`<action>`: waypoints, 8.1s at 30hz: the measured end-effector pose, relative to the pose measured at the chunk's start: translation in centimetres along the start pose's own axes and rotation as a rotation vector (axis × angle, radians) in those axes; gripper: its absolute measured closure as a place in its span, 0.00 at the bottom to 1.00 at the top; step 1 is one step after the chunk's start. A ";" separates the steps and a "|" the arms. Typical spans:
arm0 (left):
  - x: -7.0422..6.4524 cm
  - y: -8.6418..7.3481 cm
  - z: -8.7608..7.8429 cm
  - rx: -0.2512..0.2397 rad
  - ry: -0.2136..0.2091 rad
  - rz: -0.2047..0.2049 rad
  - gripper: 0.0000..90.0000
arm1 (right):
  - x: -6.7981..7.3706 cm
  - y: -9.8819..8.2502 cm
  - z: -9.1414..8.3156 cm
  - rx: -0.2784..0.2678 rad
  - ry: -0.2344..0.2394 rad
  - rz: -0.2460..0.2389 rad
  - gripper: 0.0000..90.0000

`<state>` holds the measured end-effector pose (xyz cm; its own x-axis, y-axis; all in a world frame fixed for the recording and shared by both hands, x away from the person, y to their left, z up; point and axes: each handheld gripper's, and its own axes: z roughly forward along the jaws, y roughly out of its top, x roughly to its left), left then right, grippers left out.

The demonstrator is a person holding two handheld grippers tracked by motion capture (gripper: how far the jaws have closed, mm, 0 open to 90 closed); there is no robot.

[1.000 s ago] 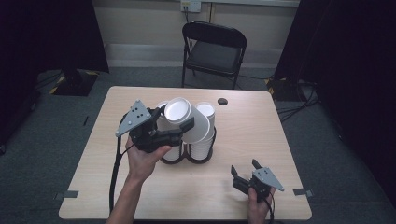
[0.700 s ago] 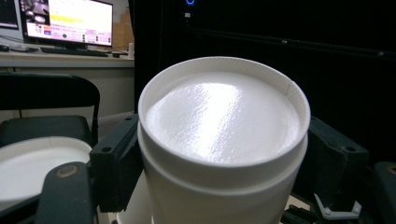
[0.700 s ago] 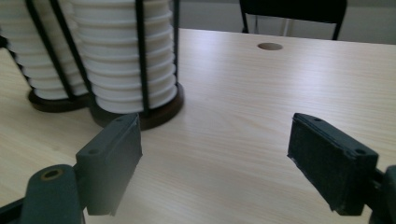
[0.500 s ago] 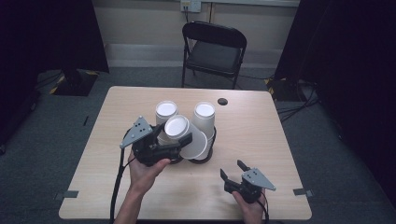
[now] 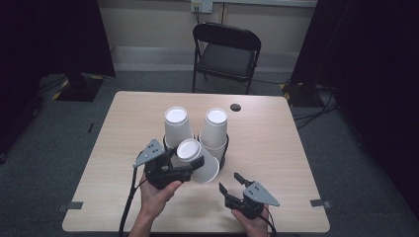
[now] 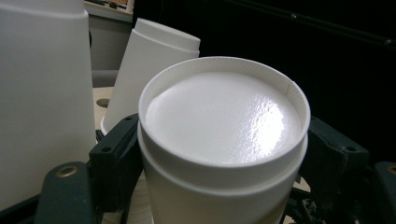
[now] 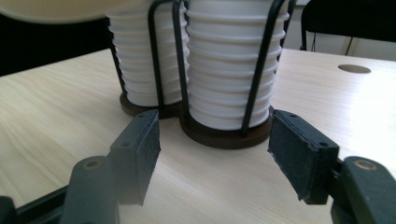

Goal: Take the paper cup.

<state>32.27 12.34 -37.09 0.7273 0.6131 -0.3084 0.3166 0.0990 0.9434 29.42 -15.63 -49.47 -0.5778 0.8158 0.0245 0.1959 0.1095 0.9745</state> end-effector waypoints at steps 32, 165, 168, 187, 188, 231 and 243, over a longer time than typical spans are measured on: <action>0.8 -4.8 0.5 0.085 -0.108 -0.256 0.25 | 1.5 -0.1 0.0 -0.181 0.210 -0.048 0.54; 1.1 -8.6 -0.9 0.296 -0.135 0.425 0.17 | -1.3 5.1 0.3 0.312 0.240 0.137 0.98; 1.0 -8.8 -0.8 0.308 -0.137 0.447 0.17 | -1.3 5.4 0.4 0.316 0.251 0.124 0.98; -0.7 -9.7 0.6 0.342 -0.126 0.572 0.17 | -1.2 6.2 1.5 0.455 0.330 0.145 0.98; -0.7 -9.7 0.6 0.342 -0.126 0.572 0.17 | -1.3 6.2 1.5 0.460 0.330 0.152 0.98; -3.3 -9.5 3.3 0.354 -0.122 0.742 0.08 | 0.3 6.4 4.3 0.612 0.378 0.197 0.98; -3.1 -9.7 3.2 0.344 -0.096 0.712 0.11 | 0.1 6.3 3.8 0.569 0.364 0.213 0.93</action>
<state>28.96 6.97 -45.65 0.8696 0.3664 0.3310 -0.0855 -0.5486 0.8317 33.60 -12.68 -44.19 -0.6895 0.6219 0.3711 0.6605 0.3297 0.6746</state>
